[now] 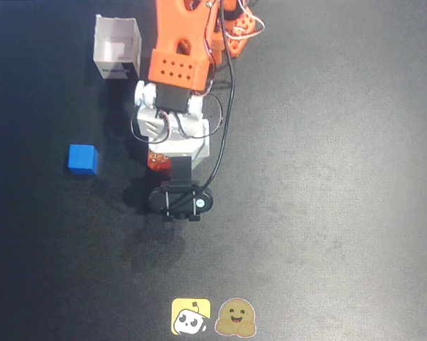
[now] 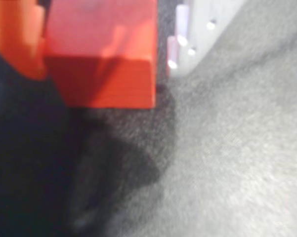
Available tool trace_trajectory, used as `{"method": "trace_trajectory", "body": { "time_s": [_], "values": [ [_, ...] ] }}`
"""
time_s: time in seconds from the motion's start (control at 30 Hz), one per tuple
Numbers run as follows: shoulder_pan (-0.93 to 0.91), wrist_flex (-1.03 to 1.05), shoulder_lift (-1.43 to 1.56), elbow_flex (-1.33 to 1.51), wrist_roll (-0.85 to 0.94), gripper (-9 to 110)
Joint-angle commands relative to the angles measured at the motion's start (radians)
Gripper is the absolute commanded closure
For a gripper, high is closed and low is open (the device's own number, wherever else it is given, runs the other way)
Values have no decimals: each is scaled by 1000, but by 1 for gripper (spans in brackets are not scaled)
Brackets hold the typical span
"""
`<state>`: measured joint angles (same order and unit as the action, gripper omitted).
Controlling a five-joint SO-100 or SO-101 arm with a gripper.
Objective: Put the red cube on top of the blue cube.
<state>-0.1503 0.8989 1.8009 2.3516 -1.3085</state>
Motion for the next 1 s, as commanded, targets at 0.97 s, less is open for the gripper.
{"method": "trace_trajectory", "body": {
  "time_s": [0.97],
  "values": [
    [-43,150,172,-120,-58,94]
  ]
}}
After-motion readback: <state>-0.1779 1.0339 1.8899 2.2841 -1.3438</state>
